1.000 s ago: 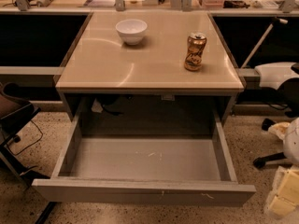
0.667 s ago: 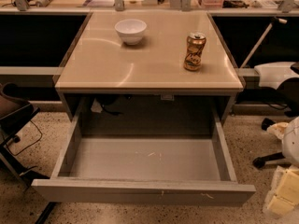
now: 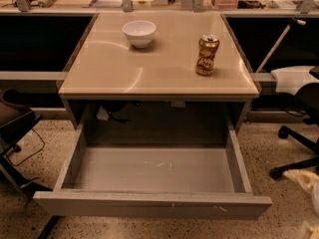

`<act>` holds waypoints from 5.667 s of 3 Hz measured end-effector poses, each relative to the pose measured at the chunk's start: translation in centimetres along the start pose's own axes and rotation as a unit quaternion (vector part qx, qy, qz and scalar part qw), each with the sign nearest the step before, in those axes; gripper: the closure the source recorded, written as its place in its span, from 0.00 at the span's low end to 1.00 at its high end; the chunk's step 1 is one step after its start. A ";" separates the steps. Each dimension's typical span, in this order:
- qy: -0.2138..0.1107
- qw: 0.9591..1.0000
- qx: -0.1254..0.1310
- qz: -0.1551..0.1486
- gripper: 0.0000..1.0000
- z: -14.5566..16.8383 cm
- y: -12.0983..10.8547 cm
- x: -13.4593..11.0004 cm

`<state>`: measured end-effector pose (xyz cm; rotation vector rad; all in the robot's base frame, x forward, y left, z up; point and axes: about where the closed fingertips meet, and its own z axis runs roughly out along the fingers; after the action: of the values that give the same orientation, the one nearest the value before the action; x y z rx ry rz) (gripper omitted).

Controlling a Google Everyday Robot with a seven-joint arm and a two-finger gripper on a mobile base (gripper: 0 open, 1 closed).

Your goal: Close top drawer

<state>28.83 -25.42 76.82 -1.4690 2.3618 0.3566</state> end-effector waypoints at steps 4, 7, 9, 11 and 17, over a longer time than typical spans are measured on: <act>-0.117 0.990 -0.073 -0.041 0.00 6.9 5.4 3.5; -0.125 0.978 -0.115 -0.118 0.00 11.7 4.6 -1.8; -0.124 0.983 -0.090 -0.101 0.00 11.4 0.8 -3.3; -0.128 0.987 -0.073 -0.064 0.00 11.7 -3.5 -3.7; -0.175 0.982 -0.068 -0.032 0.00 15.0 -13.3 -8.9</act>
Offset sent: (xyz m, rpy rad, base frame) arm -0.0683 -0.0016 -0.0870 0.2569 0.0078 0.0905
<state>46.68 -18.18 66.30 -1.4030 2.0415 0.7099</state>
